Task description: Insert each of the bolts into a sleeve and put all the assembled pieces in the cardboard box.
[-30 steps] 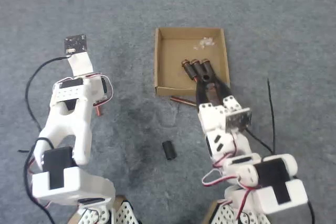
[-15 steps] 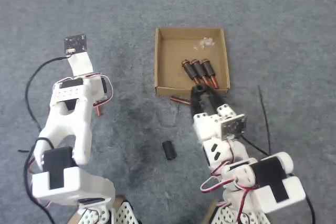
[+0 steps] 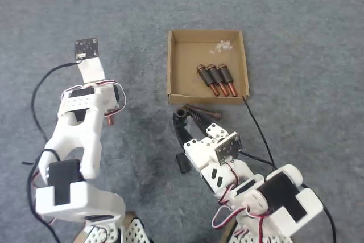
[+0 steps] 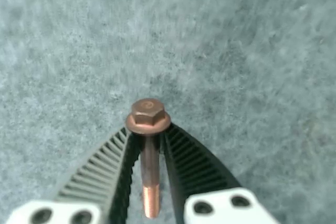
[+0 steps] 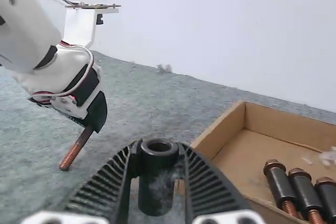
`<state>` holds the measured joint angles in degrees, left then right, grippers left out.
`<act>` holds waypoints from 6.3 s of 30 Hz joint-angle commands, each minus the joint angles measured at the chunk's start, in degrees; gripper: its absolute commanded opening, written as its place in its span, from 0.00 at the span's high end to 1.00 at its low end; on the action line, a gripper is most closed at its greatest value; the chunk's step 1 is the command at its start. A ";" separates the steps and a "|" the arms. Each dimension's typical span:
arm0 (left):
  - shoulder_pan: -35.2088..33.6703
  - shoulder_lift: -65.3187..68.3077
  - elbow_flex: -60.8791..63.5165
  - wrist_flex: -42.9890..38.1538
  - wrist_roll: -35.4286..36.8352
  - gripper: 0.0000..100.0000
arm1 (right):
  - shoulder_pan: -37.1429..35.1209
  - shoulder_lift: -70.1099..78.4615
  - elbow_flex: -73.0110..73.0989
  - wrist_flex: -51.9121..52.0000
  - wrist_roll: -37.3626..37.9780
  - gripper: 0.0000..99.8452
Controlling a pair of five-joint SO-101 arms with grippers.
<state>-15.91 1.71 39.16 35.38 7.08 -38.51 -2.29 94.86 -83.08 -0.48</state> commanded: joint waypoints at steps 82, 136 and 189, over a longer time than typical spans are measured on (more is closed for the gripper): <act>32.09 -54.33 34.24 -29.36 18.55 0.99 | -0.48 0.22 -1.14 6.90 4.13 0.99; 37.19 -54.42 46.55 -37.45 18.20 0.99 | -0.57 0.13 -0.97 10.86 7.03 0.99; 20.75 -53.80 51.21 -53.71 16.35 0.99 | 1.89 21.05 -18.11 -1.54 7.38 0.99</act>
<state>5.27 -50.42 92.62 -16.66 23.52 -37.54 13.27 81.85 -76.84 5.67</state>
